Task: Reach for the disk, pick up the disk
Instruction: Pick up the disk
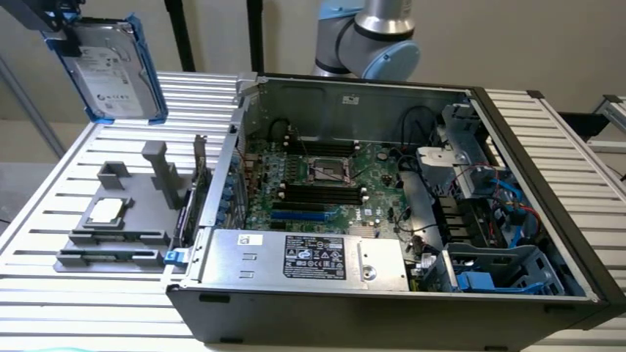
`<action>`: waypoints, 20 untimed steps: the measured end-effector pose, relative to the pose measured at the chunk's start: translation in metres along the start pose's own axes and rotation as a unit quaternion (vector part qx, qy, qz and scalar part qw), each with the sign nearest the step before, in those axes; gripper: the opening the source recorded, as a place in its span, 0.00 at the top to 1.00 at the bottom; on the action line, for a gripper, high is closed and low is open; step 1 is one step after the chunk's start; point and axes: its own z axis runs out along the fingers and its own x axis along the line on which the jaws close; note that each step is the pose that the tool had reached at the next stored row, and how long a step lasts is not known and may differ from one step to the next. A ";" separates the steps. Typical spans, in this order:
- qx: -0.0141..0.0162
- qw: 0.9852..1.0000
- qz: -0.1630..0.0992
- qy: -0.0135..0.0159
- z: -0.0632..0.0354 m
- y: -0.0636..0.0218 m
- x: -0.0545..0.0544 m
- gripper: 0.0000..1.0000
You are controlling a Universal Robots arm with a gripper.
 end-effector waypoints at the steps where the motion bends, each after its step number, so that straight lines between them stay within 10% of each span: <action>1: 0.000 1.000 0.000 0.000 -0.0043 -0.0036 0.001 0.67; 11: 0.000 1.000 0.000 -0.003 -0.0465 -0.0486 0.013 0.67; 20: -0.001 1.000 0.000 -0.005 -0.0618 -0.0886 0.027 0.67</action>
